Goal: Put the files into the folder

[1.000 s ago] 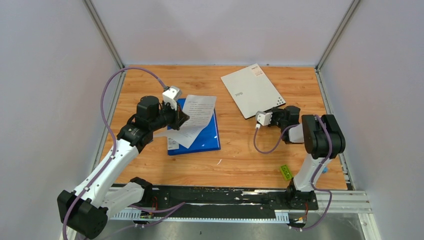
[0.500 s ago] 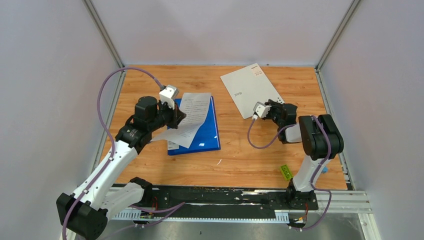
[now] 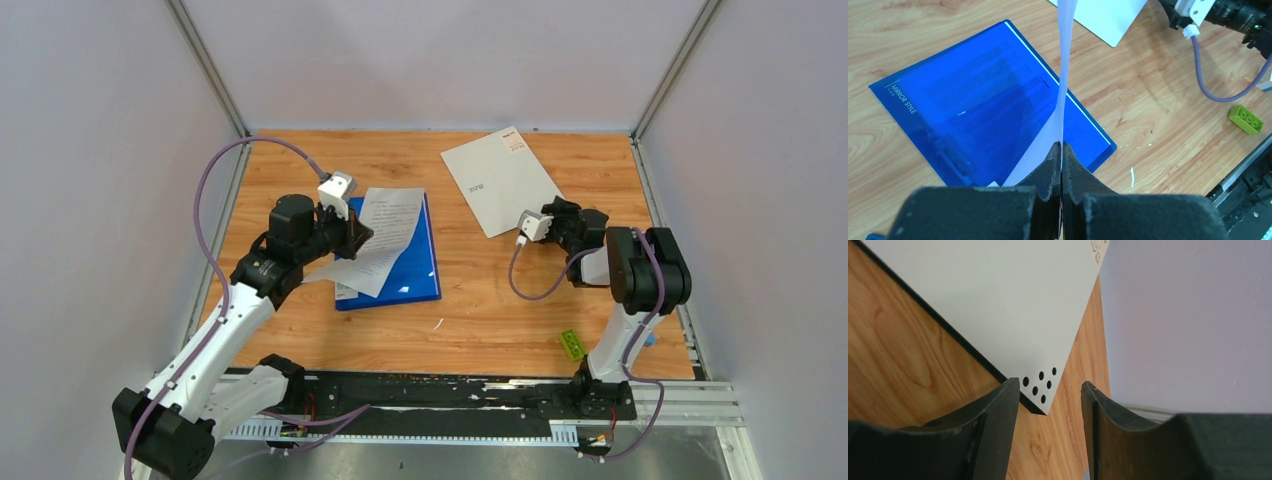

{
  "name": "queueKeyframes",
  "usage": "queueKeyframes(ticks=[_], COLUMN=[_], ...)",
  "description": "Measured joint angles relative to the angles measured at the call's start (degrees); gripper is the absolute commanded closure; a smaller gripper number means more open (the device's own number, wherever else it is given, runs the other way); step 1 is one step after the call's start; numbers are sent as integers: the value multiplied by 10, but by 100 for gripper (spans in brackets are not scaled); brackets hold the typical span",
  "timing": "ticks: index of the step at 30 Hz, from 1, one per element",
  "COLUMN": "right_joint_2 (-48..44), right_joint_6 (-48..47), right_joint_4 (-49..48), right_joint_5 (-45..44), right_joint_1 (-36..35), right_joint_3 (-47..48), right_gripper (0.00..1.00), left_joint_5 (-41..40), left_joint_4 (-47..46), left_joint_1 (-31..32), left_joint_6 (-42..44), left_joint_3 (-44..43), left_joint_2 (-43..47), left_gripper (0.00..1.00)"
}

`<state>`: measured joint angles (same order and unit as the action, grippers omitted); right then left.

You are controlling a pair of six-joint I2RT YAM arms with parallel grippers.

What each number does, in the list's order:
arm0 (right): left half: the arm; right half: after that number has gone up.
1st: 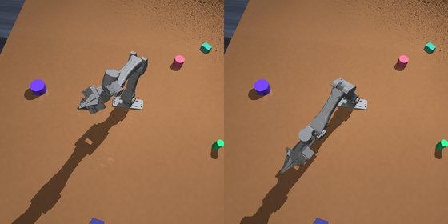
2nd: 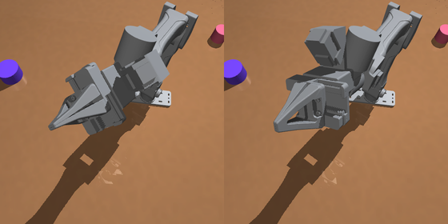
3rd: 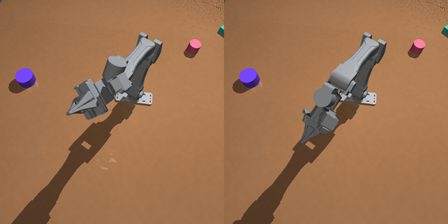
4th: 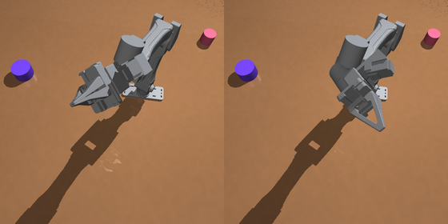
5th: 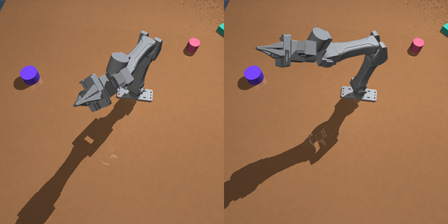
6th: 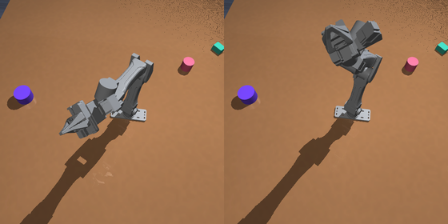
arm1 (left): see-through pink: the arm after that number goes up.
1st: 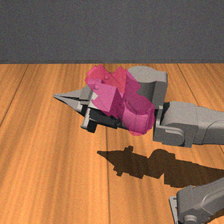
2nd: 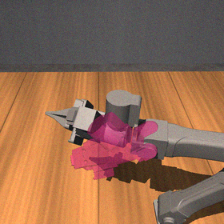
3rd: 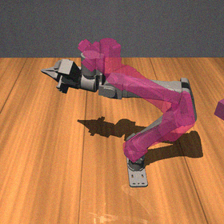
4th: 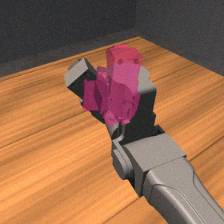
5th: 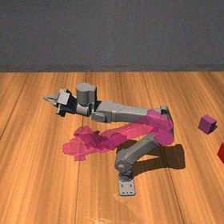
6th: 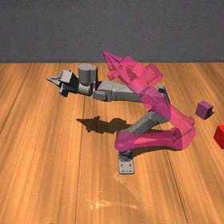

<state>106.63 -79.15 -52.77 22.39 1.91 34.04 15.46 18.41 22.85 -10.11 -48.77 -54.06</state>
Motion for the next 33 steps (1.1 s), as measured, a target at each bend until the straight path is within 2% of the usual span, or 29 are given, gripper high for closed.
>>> queueKeyframes(ticks=[10,19,33], right_joint_2=[57,86,112], right_joint_6=[-63,-107,-116], right_joint_4=[-3,-33,-62], right_joint_5=[0,0,-1], right_joint_1=[-2,-16,-51], right_joint_3=[25,34,46], right_gripper=[51,60,59], left_joint_5=[10,10,10], left_joint_4=[0,0,2], left_joint_1=[0,0,-4], left_joint_6=[-1,-1,-1], left_joint_3=[0,0,0], left_joint_2=[-5,-17,-23], left_gripper=[100,100,100])
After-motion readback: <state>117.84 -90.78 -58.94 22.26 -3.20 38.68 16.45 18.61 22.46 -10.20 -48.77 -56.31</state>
